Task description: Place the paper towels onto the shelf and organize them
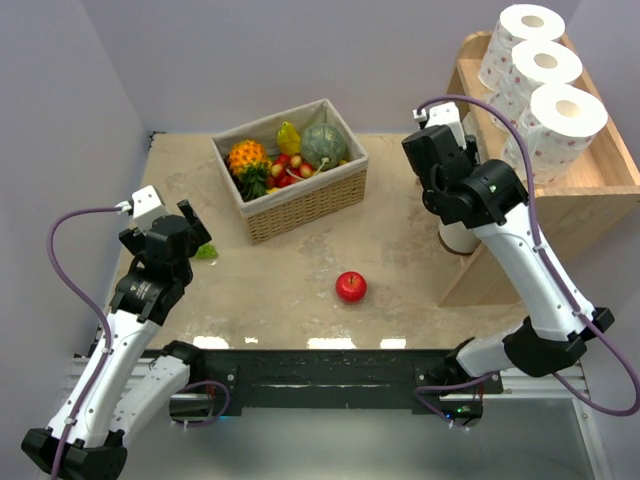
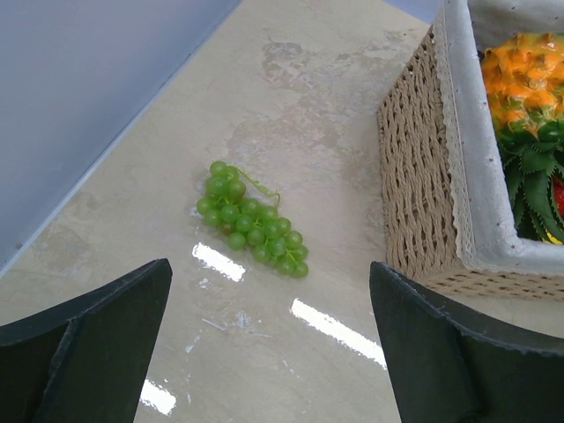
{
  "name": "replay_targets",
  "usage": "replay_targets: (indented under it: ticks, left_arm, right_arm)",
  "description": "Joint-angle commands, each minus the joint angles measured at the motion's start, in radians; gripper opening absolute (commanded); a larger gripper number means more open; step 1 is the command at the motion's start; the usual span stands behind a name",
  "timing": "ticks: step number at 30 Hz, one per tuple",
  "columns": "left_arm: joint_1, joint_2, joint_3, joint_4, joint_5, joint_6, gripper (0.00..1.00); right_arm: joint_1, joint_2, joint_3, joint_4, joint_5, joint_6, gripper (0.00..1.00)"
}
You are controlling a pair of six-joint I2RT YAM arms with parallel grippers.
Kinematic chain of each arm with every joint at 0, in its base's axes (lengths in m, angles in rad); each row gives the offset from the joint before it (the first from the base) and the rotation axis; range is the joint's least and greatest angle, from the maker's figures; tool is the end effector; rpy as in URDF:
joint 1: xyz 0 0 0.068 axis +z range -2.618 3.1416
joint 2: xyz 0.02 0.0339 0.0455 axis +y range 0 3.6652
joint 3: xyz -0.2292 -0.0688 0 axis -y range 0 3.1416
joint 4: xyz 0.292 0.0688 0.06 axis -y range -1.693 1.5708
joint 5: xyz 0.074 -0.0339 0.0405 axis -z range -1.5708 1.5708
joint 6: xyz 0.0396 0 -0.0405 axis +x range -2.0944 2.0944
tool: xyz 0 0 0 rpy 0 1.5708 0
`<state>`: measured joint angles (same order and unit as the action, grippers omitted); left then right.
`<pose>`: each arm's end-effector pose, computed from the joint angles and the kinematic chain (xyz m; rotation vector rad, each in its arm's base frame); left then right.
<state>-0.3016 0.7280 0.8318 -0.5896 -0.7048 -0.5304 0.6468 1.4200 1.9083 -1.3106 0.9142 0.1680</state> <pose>0.2227 -0.0424 0.3073 -0.6328 1.8322 0.1756 0.2440 0.1450 0.4581 -0.1015 2.0877 -0.6074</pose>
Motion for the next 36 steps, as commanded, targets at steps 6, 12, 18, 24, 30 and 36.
replay_targets:
  ticks: [6,12,18,24,30,36]
  left_arm:
    - [-0.004,-0.009,-0.002,0.033,-0.032,0.000,1.00]
    - [-0.002,-0.006,-0.003,0.036,-0.028,0.003,1.00]
    - [-0.004,-0.007,-0.002,0.037,-0.025,0.004,1.00]
    - [-0.004,-0.002,-0.003,0.040,-0.021,0.006,1.00]
    - [-0.002,-0.006,-0.005,0.040,-0.024,0.006,1.00]
    - [-0.004,-0.001,-0.003,0.039,-0.021,0.006,1.00]
  right_arm:
    - [0.092,-0.006,-0.061,0.080,-0.161,-0.079,0.40]
    - [0.122,-0.016,-0.190,0.085,-0.141,-0.088,0.25]
    - [0.120,0.010,-0.320,-0.033,0.075,-0.053,0.24]
    - [0.111,0.022,-0.322,-0.113,0.158,0.019,0.22]
    - [0.076,0.007,-0.362,-0.099,0.193,-0.004,0.22]
    - [0.048,-0.012,-0.391,-0.084,0.215,-0.016,0.23]
